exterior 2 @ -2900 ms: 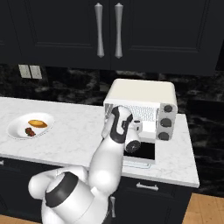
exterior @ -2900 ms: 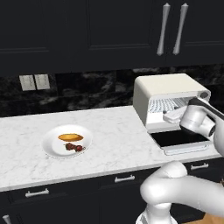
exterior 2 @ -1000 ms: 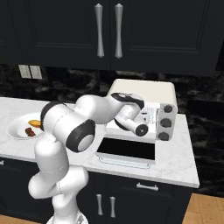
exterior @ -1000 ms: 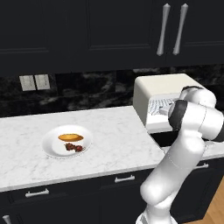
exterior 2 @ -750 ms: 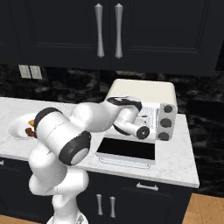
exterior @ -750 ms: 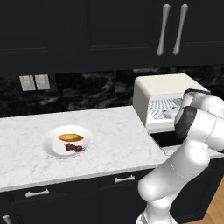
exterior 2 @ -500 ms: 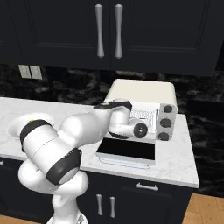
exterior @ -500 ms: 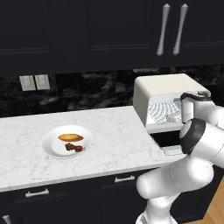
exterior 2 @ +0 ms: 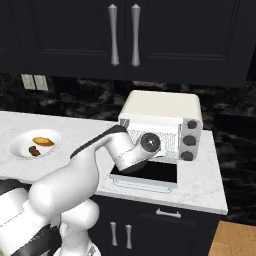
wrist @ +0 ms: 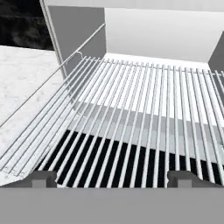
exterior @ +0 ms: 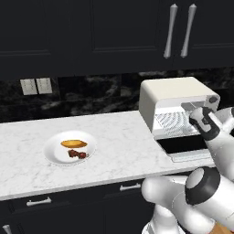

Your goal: Pick up the kebab skewer and baguette bread, and place them inside the toaster oven. Close the toaster oven door and start by setting the timer.

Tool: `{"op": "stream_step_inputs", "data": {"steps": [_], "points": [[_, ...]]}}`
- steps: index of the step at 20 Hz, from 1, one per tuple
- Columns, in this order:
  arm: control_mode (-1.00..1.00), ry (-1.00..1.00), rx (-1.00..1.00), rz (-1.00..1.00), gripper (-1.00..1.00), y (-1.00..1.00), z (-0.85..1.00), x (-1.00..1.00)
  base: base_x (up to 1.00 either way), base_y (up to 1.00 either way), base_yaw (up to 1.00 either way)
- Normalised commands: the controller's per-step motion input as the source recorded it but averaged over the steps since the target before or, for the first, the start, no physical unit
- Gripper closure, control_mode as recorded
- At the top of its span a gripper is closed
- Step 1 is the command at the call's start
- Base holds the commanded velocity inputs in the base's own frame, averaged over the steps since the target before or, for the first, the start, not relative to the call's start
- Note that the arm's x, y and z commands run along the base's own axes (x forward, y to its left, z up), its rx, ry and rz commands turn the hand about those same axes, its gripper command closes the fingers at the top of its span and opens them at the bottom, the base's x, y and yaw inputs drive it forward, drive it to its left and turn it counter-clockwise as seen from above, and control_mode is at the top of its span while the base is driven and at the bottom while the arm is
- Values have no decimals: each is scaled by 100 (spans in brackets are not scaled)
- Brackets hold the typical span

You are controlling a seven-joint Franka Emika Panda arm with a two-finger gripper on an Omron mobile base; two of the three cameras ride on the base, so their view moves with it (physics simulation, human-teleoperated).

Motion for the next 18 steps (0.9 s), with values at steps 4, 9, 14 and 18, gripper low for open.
{"op": "stream_step_inputs", "data": {"steps": [4,9,14,18], "points": [[-100,7,0,11,-100,84,100,-85,0,0,0],[-100,13,0,18,-100,100,100,-51,0,0,0],[-100,11,-2,13,-100,100,88,-37,0,0,0],[-100,9,0,7,-100,100,59,-13,0,0,0]]}}
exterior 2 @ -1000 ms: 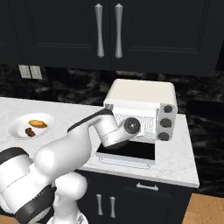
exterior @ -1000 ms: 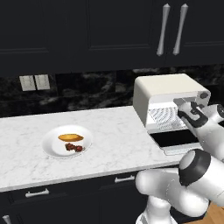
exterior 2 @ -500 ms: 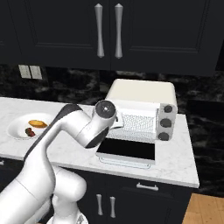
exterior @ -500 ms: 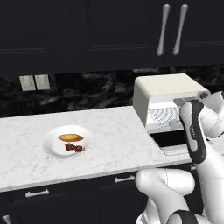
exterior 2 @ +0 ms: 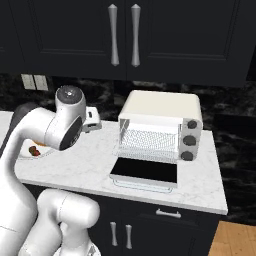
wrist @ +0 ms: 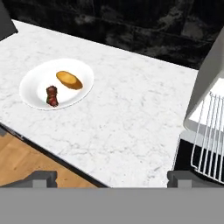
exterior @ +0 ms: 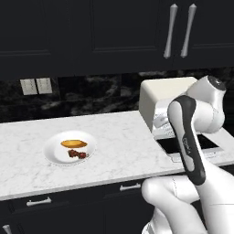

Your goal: Pick up the kebab skewer and baguette bread, and place them inside the toaster oven. Close the toaster oven door and start by setting the timer.

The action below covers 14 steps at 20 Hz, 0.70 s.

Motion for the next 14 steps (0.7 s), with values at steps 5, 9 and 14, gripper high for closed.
{"op": "stream_step_inputs", "data": {"steps": [5,9,14], "points": [[-100,4,-1,8,-100,100,8,0,0,0,0],[-100,4,-5,10,-100,100,-30,0,0,0,0],[-100,15,-9,9,-100,100,-46,11,0,0,0]]}}
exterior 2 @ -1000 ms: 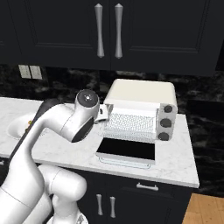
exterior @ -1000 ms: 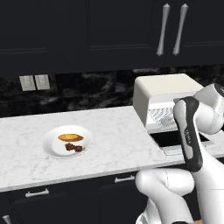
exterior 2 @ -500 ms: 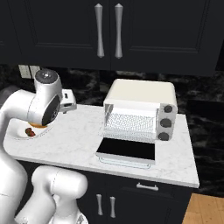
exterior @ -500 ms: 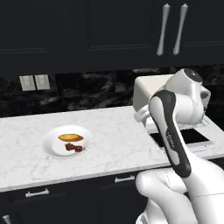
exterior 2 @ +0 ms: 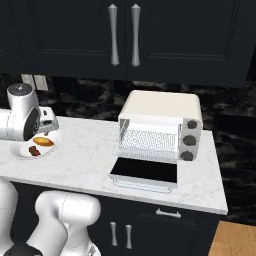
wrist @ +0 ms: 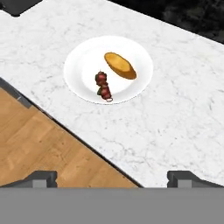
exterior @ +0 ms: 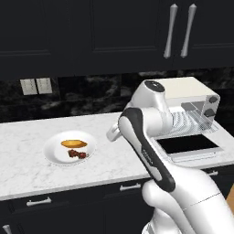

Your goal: Pick up the kebab skewer and baguette bread, and place them inside the toaster oven. Close the toaster oven door and start by setting the timer.

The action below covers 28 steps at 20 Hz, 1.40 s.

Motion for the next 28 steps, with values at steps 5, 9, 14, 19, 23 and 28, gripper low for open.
{"op": "stream_step_inputs", "data": {"steps": [5,9,14,19,23,28], "points": [[-100,27,-9,11,-100,96,-45,43,0,0,0],[-100,29,-13,0,-100,86,-61,44,0,0,0],[-100,16,-23,0,-100,36,-42,46,0,0,0],[-100,9,-13,0,-100,5,-51,33,0,0,0],[-100,3,0,-1,-100,0,-53,40,0,0,0],[-100,7,0,-2,-100,1,-57,30,0,0,0]]}}
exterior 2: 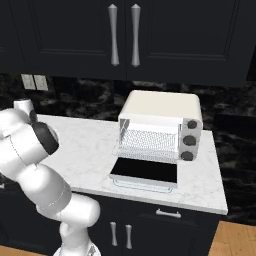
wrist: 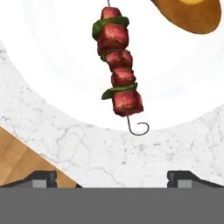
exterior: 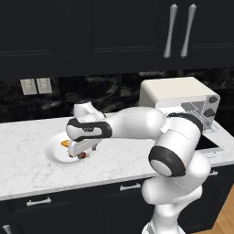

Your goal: Pick up the kebab skewer and baguette bread, and place them inside the toaster oven. Close the toaster oven door and start by setting the timer.

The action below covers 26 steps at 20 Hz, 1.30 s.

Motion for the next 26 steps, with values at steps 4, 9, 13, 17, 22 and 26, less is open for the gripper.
{"op": "stream_step_inputs", "data": {"steps": [4,9,13,17,22,26], "points": [[-100,4,-1,-2,-100,0,-37,44,0,0,0],[-100,1,-4,-2,-100,8,-14,19,0,0,0],[-100,2,-6,-1,-100,18,-18,5,0,0,0],[-100,1,-8,0,-100,23,-22,8,0,0,0],[-100,0,-8,0,-100,11,-6,28,0,0,0],[-100,0,-7,0,-100,0,0,18,0,0,0]]}}
